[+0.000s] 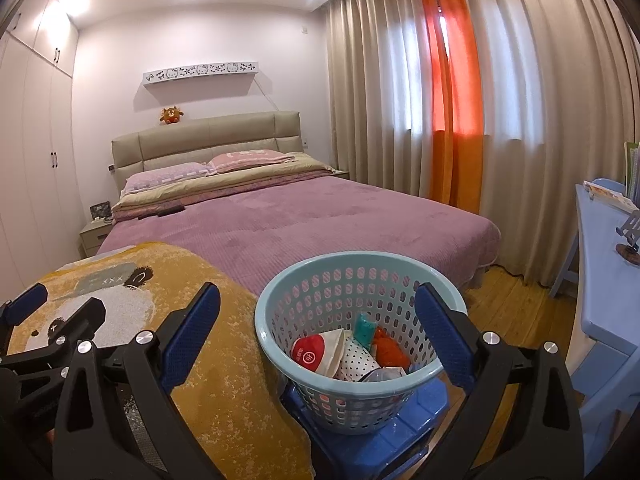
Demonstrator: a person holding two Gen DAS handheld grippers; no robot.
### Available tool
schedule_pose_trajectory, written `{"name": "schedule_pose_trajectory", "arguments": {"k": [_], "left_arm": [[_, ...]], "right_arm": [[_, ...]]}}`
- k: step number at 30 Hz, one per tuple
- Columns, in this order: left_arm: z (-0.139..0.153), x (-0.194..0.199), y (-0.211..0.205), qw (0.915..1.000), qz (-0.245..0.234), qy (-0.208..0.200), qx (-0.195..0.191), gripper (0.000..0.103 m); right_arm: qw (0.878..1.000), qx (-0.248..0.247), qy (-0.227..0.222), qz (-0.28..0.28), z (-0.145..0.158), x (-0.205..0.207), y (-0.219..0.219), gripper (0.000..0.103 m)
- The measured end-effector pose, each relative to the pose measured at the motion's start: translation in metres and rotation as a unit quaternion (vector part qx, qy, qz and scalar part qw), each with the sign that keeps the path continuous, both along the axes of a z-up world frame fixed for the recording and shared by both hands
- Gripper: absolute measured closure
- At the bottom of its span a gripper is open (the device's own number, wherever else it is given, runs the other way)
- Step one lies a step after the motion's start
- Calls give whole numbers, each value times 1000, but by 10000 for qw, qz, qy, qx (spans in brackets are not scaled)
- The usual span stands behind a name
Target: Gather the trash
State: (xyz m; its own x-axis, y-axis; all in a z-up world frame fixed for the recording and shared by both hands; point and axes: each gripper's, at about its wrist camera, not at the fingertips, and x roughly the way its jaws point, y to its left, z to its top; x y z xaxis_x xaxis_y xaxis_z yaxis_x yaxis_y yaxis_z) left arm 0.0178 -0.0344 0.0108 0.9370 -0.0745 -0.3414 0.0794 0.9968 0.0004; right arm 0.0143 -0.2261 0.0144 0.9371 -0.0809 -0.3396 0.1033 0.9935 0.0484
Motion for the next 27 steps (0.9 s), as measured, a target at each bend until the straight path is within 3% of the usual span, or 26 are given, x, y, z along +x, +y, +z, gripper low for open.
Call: {"name": "schedule_pose_trajectory", "arguments": {"k": [27], "left_arm": [[0, -1, -4, 10000, -28, -45, 45, 7]], "right_arm": [[10000, 11, -21, 59, 1, -2, 1, 10]]}}
